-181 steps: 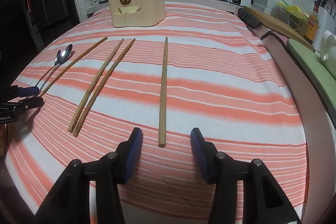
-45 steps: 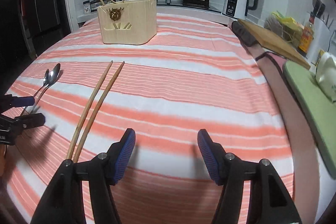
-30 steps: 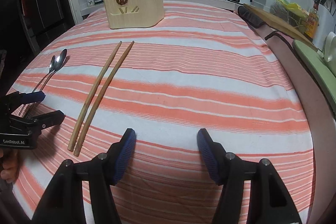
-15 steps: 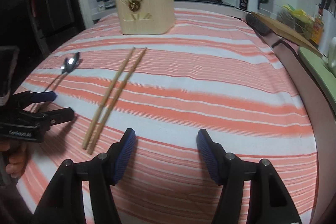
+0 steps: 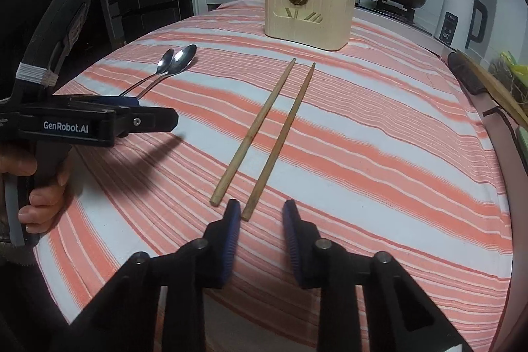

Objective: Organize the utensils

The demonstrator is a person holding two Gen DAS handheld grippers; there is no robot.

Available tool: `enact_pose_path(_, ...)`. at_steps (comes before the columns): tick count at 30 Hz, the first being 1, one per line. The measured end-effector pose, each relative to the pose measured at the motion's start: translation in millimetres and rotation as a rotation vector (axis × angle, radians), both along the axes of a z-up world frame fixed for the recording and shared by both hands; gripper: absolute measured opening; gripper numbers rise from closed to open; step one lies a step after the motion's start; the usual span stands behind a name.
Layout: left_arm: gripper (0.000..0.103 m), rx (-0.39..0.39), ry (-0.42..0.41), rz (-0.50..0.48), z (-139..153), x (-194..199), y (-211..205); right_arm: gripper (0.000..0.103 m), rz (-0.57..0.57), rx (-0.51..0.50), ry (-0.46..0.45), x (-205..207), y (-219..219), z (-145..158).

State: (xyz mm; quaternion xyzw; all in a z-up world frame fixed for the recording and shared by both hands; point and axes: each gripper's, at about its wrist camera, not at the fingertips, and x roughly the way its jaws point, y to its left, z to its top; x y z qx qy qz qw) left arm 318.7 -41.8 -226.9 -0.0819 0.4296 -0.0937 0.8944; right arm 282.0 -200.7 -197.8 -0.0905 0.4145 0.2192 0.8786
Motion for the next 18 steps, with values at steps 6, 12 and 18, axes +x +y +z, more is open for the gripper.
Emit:
enact_pose_path(6,0.102,0.071,-0.045,-0.060,8.4,-7.4,-20.6,0.010,-0.024,-0.039,-0.014,-2.5,1.2,-0.1)
enact_pose_path(12,0.102,0.119,-0.058,-0.194,13.1,-16.2,-69.1,0.006,-0.198,-0.024,0.001,10.1,-33.7,-0.5)
enact_pose_path(18,0.084,0.301,-0.057,-0.263,5.6,-14.3,-109.7,0.006,-0.242,-0.014,0.003,10.4,-51.9,-1.1)
